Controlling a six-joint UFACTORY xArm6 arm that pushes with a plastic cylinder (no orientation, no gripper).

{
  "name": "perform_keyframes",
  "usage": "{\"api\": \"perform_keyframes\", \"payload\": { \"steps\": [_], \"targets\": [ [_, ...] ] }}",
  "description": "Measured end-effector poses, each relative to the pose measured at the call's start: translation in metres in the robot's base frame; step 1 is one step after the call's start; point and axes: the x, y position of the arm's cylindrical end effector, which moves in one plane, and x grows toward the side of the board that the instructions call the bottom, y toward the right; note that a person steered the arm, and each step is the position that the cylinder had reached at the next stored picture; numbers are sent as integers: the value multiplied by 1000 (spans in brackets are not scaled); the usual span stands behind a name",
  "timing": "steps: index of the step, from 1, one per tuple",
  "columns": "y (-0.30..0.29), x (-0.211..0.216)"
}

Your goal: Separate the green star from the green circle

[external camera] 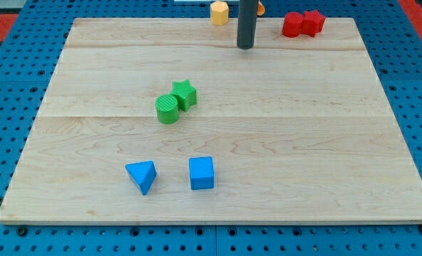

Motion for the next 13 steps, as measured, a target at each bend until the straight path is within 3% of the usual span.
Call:
{"api": "perform_keyframes", "payload": {
  "steps": [2,3,4,8,12,13],
  "targets": [
    [9,112],
    [-35,155],
    [-99,147],
    [-183,-39],
    [-138,-89],
    [-182,-96]
  ]
}}
